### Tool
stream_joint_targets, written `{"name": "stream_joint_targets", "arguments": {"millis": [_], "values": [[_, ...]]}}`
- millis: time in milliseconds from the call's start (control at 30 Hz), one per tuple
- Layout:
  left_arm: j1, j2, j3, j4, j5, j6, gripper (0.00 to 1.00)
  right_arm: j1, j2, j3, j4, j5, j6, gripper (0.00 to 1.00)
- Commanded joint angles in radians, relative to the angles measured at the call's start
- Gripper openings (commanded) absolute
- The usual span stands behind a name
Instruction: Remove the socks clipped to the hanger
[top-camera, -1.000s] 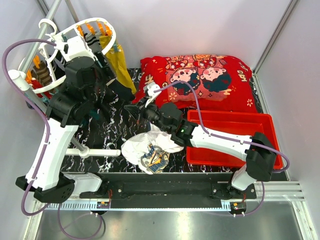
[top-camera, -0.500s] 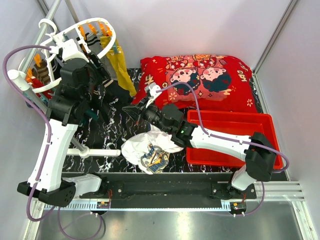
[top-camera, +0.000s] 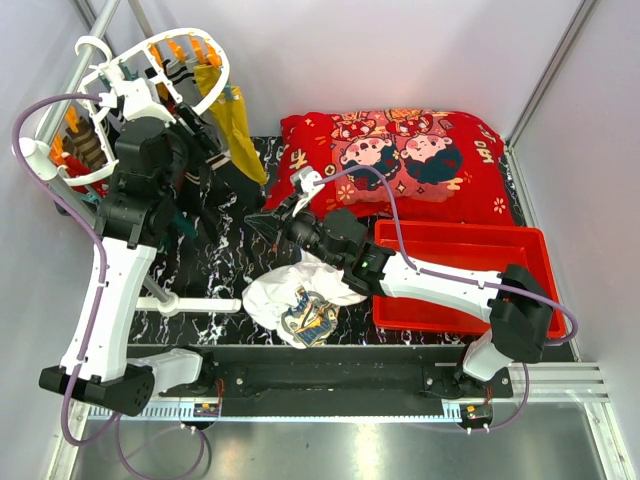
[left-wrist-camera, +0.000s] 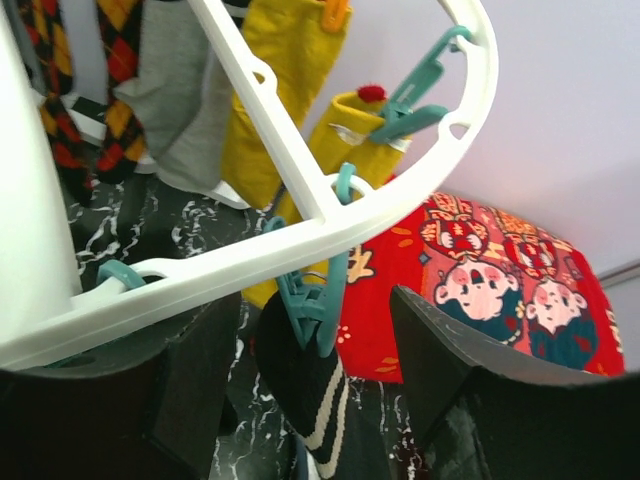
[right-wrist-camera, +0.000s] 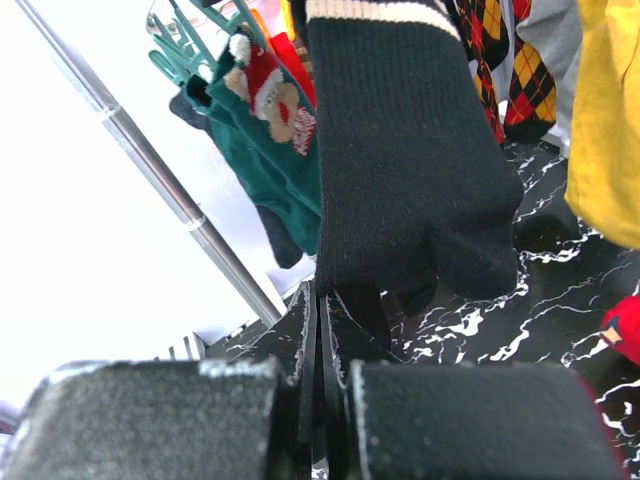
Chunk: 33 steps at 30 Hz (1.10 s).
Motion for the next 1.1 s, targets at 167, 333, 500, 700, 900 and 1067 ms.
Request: {"name": "stream_joint_targets", "arguments": {"millis": [167, 333, 500, 700, 900, 1067], "values": [[0.016, -0.058, -0.05, 0.152, 0.054, -0.033, 0.57, 0.009, -0.037, -0.011, 0.083, -0.031, 0.054, 0.0], [0.022, -0.047, -0.046, 0.151, 0.052, -0.039, 0.54, 0.009, -0.041, -0.017, 0.087, -0.037, 0.062, 0.0], [0.025, -0.036, -0.039, 0.151, 0.061, -0.049, 0.44, 0.009, -0.05, -0.025, 0.089, -0.037, 0.06, 0.0], [0.027, -0.032, -0.031, 0.151, 0.064, -0.05, 0.23, 0.009, -0.054, -0.033, 0.089, -0.042, 0.06, 0.0], [0.027, -0.032, -0.025, 0.148, 0.063, -0.048, 0.0, 0.009, -0.06, -0.036, 0.089, -0.04, 0.068, 0.0], [0.027, -0.038, -0.034, 0.146, 0.063, -0.042, 0.2, 0.009, -0.077, -0.042, 0.058, -0.022, 0.074, 0.0]]}}
